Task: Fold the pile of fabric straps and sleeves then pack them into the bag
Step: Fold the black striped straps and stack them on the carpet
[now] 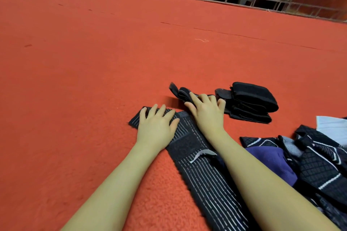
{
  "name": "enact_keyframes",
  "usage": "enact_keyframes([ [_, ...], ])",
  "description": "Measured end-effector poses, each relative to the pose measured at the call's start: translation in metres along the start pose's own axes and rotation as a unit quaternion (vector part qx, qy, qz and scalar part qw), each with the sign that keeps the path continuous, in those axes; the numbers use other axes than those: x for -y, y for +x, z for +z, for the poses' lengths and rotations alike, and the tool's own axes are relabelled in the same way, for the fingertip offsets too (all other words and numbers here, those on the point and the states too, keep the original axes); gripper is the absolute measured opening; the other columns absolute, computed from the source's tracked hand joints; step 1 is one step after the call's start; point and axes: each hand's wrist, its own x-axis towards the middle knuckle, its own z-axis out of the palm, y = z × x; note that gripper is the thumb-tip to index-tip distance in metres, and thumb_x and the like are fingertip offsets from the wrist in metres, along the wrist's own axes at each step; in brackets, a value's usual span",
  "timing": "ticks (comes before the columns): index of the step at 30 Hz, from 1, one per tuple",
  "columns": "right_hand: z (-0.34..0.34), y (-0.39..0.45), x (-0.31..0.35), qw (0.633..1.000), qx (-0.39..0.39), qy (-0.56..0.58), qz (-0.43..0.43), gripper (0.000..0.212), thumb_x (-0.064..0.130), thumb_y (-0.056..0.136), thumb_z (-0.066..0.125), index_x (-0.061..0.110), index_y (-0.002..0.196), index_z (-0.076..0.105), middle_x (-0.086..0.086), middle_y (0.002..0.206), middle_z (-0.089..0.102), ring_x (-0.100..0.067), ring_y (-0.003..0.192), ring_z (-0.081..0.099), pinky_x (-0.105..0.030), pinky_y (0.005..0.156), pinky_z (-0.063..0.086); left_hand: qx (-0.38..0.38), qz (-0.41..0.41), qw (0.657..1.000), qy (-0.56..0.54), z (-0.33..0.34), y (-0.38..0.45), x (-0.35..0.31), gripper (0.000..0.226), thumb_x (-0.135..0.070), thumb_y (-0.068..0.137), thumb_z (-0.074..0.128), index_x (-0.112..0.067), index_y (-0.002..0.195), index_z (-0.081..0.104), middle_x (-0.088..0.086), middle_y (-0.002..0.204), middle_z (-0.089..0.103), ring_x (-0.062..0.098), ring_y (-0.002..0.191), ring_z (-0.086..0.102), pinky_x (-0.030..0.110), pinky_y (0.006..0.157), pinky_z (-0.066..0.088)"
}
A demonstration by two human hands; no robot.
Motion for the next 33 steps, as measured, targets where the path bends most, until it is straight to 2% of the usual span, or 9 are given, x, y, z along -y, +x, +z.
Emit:
enact_keyframes([
  [4, -0.003, 0.005, -0.001, 0.998, -0.034, 0.025, -0.052, 0.037, 0.043, 0.089, 0.045, 0.023, 0.107, 0.071, 0.001, 0.095, 0.068, -0.022, 0.083, 0.064, -0.036, 0.078, 0.027, -0.049, 0.017, 0.998, 0.018, -0.001, -0.002, 0.000, 0.046, -0.047, 0.084, 0.037, -0.020, 0.085, 0.074, 0.002, 0.083, 0.068, 0.033, 0.080, 0.061, 0.040, 0.078, 0.027],
  [7, -0.002, 0.006, -0.001, 0.994, 0.029, 0.079, -0.075, 0.046, 0.045, 0.092, 0.037, 0.020, 0.113, 0.070, -0.002, 0.108, 0.070, -0.021, 0.099, 0.066, -0.037, 0.092, 0.027, -0.099, 0.030, 0.994, 0.044, -0.005, -0.005, -0.001, 0.038, -0.044, 0.081, 0.043, -0.017, 0.070, 0.067, 0.003, 0.071, 0.060, 0.031, 0.069, 0.057, 0.039, 0.072, 0.025],
  [8, -0.002, 0.004, -0.002, 0.990, 0.079, 0.077, -0.083, 0.051, 0.045, 0.095, 0.029, 0.021, 0.125, 0.063, -0.004, 0.124, 0.064, -0.022, 0.115, 0.060, -0.039, 0.102, 0.020, -0.102, 0.035, 0.993, 0.047, -0.006, -0.006, -0.001, 0.034, -0.042, 0.080, 0.047, -0.016, 0.069, 0.067, 0.003, 0.070, 0.059, 0.031, 0.069, 0.057, 0.040, 0.073, 0.025],
  [10, -0.004, 0.001, -0.005, 0.978, 0.181, 0.067, -0.084, 0.051, 0.043, 0.102, 0.015, 0.028, 0.148, 0.032, 0.001, 0.154, 0.033, -0.019, 0.143, 0.026, -0.042, 0.114, -0.001, -0.105, 0.041, 0.992, 0.047, -0.009, -0.008, 0.000, 0.026, -0.039, 0.077, 0.056, -0.016, 0.068, 0.067, 0.002, 0.068, 0.059, 0.032, 0.071, 0.059, 0.040, 0.075, 0.025],
  [12, -0.013, 0.001, -0.006, 0.960, 0.254, 0.106, -0.047, 0.050, 0.043, 0.103, 0.010, 0.034, 0.152, 0.014, 0.007, 0.160, 0.012, -0.016, 0.147, 0.002, -0.043, 0.114, -0.014, -0.104, 0.045, 0.993, 0.043, -0.014, -0.011, 0.000, 0.024, -0.037, 0.074, 0.060, -0.017, 0.065, 0.068, 0.001, 0.066, 0.059, 0.032, 0.072, 0.059, 0.039, 0.075, 0.025],
  [16, -0.039, -0.004, -0.001, 0.939, 0.308, 0.151, -0.016, 0.051, 0.048, 0.101, 0.005, 0.039, 0.151, 0.009, 0.007, 0.161, 0.001, -0.016, 0.147, -0.010, -0.043, 0.111, -0.022, -0.094, 0.035, 0.993, 0.063, -0.027, -0.025, 0.000, 0.027, -0.039, 0.077, 0.058, -0.020, 0.062, 0.070, -0.001, 0.061, 0.058, 0.032, 0.075, 0.060, 0.038, 0.075, 0.024],
  [23, -0.118, -0.052, 0.004, 0.961, 0.195, 0.194, -0.030, 0.046, 0.044, 0.103, 0.021, 0.037, 0.148, 0.028, 0.011, 0.158, 0.016, -0.011, 0.146, 0.006, -0.037, 0.111, -0.006, -0.106, -0.009, 0.994, 0.023, -0.071, -0.063, -0.011, 0.040, -0.042, 0.086, 0.040, -0.026, 0.073, 0.075, -0.005, 0.066, 0.067, 0.032, 0.080, 0.061, 0.038, 0.076, 0.023],
  [28, -0.172, -0.107, -0.013, 0.971, 0.049, 0.233, -0.007, 0.056, 0.055, 0.086, 0.027, 0.029, 0.123, 0.060, 0.008, 0.125, 0.055, -0.017, 0.115, 0.043, -0.024, 0.084, 0.011, -0.109, -0.013, 0.994, 0.026, -0.106, -0.090, -0.024, 0.043, -0.041, 0.088, 0.039, -0.023, 0.070, 0.073, -0.001, 0.058, 0.066, 0.031, 0.076, 0.061, 0.038, 0.074, 0.022],
  [33, -0.199, -0.171, -0.026, 0.974, 0.097, 0.203, 0.007, 0.061, 0.067, 0.078, 0.033, 0.029, 0.114, 0.063, 0.011, 0.112, 0.059, -0.018, 0.106, 0.047, -0.027, 0.075, 0.011, -0.078, -0.036, 0.996, 0.035, -0.115, -0.124, -0.035, 0.030, -0.030, 0.087, 0.057, -0.011, 0.070, 0.072, 0.010, 0.065, 0.067, 0.035, 0.076, 0.060, 0.040, 0.076, 0.023],
])
